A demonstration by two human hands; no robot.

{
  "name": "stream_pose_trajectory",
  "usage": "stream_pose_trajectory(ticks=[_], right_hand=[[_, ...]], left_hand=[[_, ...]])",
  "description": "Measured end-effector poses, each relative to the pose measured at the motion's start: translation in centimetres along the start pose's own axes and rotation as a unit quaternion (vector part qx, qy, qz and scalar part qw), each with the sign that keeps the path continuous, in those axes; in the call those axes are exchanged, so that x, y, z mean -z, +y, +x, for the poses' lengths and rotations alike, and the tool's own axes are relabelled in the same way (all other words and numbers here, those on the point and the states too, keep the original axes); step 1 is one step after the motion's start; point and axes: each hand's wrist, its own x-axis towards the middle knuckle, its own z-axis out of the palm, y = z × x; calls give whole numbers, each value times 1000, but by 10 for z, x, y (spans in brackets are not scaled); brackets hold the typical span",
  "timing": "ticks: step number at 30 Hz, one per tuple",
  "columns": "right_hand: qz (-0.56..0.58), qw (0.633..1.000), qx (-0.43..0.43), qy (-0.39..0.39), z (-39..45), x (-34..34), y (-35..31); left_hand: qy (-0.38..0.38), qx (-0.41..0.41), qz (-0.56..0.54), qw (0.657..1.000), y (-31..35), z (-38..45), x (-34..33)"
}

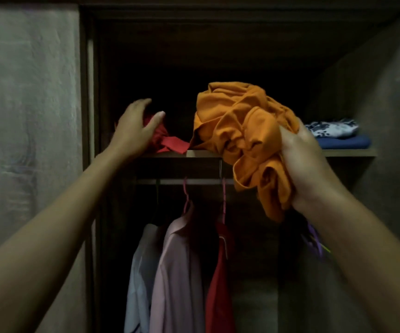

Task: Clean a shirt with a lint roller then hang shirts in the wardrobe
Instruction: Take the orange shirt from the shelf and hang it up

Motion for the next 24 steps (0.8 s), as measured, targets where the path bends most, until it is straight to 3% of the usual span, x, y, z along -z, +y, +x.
stream_pose_trajectory(ticks=[3, 8, 10, 14, 20, 24], right_hand=[[28, 998, -46, -17, -9, 17, -4], [103, 987, -121, -40, -37, 38, -8], [134, 977, -156, -53, -54, 48, -8], [217, 951, -220, -27, -85, 69, -4], [249, 901, -350, -60, -124, 91, 24], [188, 916, -347, -74, -141, 110, 38]], left_hand=[[15, -70, -30, 997, 41, -47, 9], [-65, -111, -144, 981, 112, -120, 3], [-89, -87, -201, 972, 139, -149, -4], [-42, 5, -286, 957, 181, -207, -18], [-146, 27, -192, 970, 200, -267, -36], [-157, 120, -254, 947, 187, -268, -25]])
